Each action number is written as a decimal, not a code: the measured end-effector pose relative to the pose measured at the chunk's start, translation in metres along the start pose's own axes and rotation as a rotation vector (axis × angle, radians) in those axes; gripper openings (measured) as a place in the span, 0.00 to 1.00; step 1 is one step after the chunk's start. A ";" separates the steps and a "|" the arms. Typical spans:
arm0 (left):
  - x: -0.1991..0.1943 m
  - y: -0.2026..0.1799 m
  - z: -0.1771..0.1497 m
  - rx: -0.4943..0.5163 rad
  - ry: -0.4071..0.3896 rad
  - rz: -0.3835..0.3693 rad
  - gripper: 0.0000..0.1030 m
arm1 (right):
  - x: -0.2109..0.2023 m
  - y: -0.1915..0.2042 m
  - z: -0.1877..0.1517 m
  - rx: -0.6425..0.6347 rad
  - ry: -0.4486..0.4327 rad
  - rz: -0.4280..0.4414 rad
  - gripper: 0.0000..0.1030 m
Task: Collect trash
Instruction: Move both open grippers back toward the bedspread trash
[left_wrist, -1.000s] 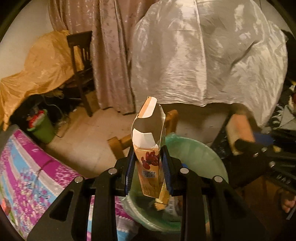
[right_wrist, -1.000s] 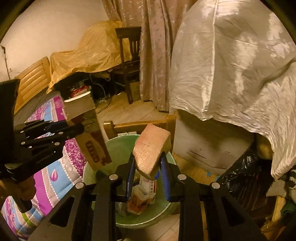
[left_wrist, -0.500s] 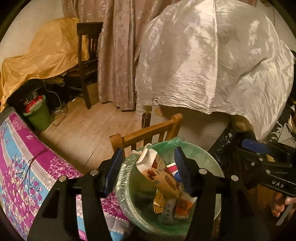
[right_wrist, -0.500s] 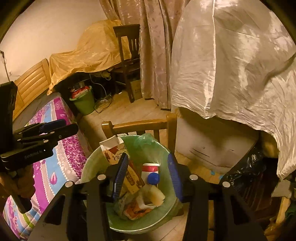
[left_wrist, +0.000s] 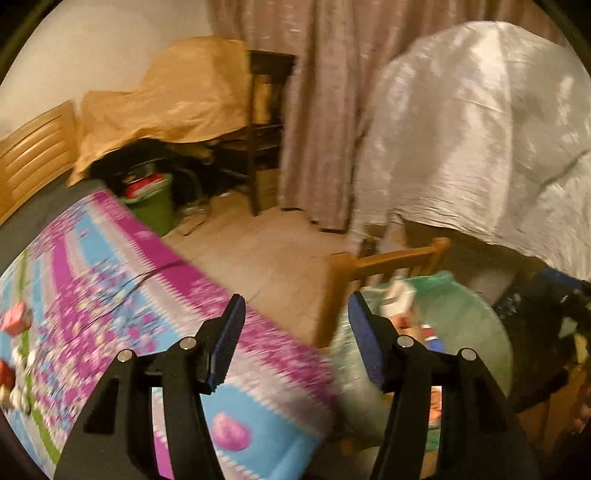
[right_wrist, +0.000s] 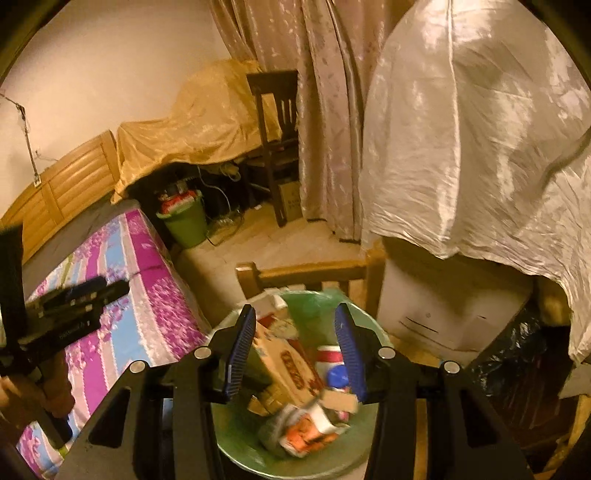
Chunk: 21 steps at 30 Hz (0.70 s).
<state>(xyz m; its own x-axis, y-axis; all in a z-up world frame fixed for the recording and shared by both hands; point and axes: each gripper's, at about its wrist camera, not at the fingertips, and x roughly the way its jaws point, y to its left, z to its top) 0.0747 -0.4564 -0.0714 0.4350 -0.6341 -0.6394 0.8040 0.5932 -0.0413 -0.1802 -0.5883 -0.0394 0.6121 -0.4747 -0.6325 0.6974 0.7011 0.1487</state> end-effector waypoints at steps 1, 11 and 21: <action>-0.004 0.011 -0.005 -0.013 -0.008 0.029 0.54 | 0.000 0.009 0.000 -0.008 -0.012 0.004 0.45; -0.053 0.108 -0.059 -0.067 -0.026 0.215 0.54 | 0.002 0.124 -0.015 -0.152 -0.102 0.087 0.54; -0.120 0.252 -0.150 -0.358 0.042 0.370 0.57 | 0.029 0.287 -0.049 -0.370 -0.015 0.299 0.55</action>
<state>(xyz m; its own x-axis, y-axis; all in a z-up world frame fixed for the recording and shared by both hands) 0.1641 -0.1565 -0.1205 0.6416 -0.3338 -0.6906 0.4073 0.9112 -0.0620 0.0193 -0.3746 -0.0522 0.7729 -0.2293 -0.5917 0.3121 0.9492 0.0398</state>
